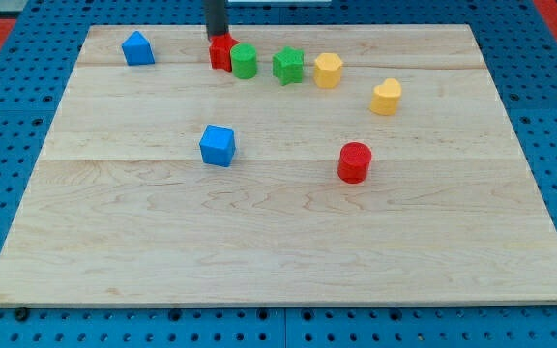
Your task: Move the red star towards the top center
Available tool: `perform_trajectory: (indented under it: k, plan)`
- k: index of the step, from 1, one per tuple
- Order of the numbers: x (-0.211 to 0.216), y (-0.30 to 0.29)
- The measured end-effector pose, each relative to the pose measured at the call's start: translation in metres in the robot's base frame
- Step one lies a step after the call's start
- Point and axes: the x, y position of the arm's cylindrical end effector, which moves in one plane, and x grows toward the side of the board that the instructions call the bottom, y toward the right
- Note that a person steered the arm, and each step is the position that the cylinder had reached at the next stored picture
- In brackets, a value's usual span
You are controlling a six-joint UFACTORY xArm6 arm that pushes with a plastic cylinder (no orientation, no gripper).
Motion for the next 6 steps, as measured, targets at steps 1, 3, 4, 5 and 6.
perform_trajectory:
  k: [1,3,4,5,6]
  plan:
    - [0.0,-0.02]
    - [0.0,-0.028]
    - [0.008,-0.032]
    - [0.025,-0.034]
    - [0.027,-0.017]
